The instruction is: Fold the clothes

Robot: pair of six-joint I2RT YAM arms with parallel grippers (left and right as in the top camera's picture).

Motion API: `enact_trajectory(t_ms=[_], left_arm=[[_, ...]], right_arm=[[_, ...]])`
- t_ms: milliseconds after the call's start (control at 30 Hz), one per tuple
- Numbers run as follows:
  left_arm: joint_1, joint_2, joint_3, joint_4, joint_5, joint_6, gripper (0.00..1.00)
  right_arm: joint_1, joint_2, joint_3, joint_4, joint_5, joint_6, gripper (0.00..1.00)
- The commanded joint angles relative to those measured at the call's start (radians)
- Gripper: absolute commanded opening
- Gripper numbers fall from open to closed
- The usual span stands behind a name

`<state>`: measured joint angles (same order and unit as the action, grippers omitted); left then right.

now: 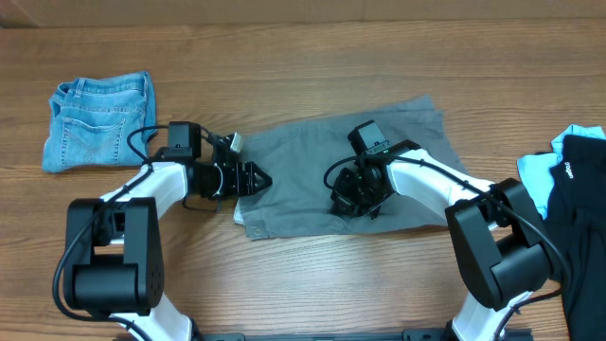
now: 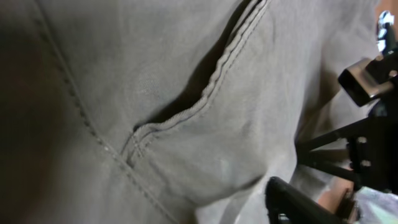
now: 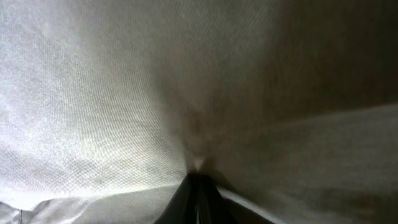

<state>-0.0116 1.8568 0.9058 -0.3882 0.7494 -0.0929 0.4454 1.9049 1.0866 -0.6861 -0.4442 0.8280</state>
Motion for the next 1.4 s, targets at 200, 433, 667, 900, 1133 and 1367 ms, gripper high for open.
enact_trajectory(t_ms=[200,433,667,900,1133,1367], left_arm=[[-0.019,0.123,-0.068,-0.087,-0.222,0.011,0.04],[0.085,0.121,0.182,-0.518,-0.413,0.037,0.04],[0.178,0.11,0.637,-0.966,-0.596,0.036,0.04],[0.165,0.11,1.107,-1.252,-0.782,0.071,0.04],[0.036,0.112,1.162,-1.276,-0.727,0.063,0.04],[-0.214,0.112,1.022,-1.175,-0.697,-0.01,0.06]], right_arm=[[0.008,0.044,-0.007,-0.006,0.019,-0.018,0.04],[0.001,-0.104,-0.004,-0.019,0.053,-0.051,0.04],[-0.032,-0.29,-0.004,-0.047,0.071,-0.05,0.04],[-0.087,-0.343,-0.005,-0.079,0.07,-0.051,0.04],[-0.094,-0.343,-0.005,-0.094,0.091,-0.051,0.04],[-0.094,-0.343,-0.005,-0.126,0.134,-0.05,0.04]])
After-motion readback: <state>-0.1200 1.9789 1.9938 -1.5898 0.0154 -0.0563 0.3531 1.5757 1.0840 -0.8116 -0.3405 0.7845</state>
